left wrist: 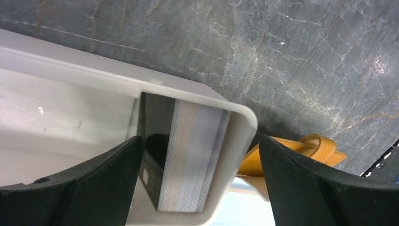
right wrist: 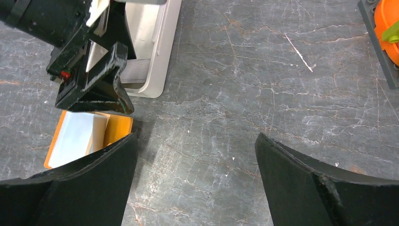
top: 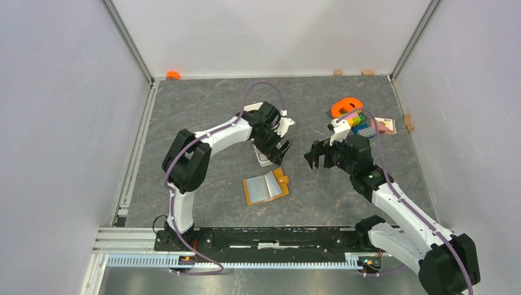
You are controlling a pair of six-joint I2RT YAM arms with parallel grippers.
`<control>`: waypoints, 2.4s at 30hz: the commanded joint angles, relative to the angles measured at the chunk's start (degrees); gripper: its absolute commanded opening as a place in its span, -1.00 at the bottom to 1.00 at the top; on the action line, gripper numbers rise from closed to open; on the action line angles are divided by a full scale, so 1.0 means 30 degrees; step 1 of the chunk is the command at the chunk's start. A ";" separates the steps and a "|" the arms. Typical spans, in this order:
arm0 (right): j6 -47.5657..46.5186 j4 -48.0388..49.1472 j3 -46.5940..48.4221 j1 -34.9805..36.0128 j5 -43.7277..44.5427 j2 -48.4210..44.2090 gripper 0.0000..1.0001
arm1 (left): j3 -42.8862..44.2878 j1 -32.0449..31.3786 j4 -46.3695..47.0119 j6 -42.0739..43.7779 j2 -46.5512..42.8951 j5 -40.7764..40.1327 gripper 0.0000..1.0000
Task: Put the credit cards into the card holder
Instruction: Pick up the credit card from the storage box.
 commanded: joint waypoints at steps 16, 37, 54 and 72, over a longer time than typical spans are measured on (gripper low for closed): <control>-0.0054 0.0994 -0.0235 -0.0423 -0.0617 0.0401 0.96 | -0.0676 -0.0635 -0.0684 0.0669 -0.2312 -0.0452 0.96; 0.0057 0.1536 -0.0432 -0.0631 -0.1344 0.0441 0.95 | -0.0456 -0.1184 -0.0362 0.0432 -0.0731 -0.2148 1.00; 0.0011 0.1540 -0.0440 -0.0979 -0.1384 0.0676 0.94 | -0.0297 -0.1186 -0.1559 0.0871 -0.2100 0.0067 0.98; 0.0043 0.1566 -0.0469 -0.1237 -0.1533 0.0810 0.94 | -0.0077 -0.1185 -0.2105 0.0807 -0.2350 -0.0314 0.34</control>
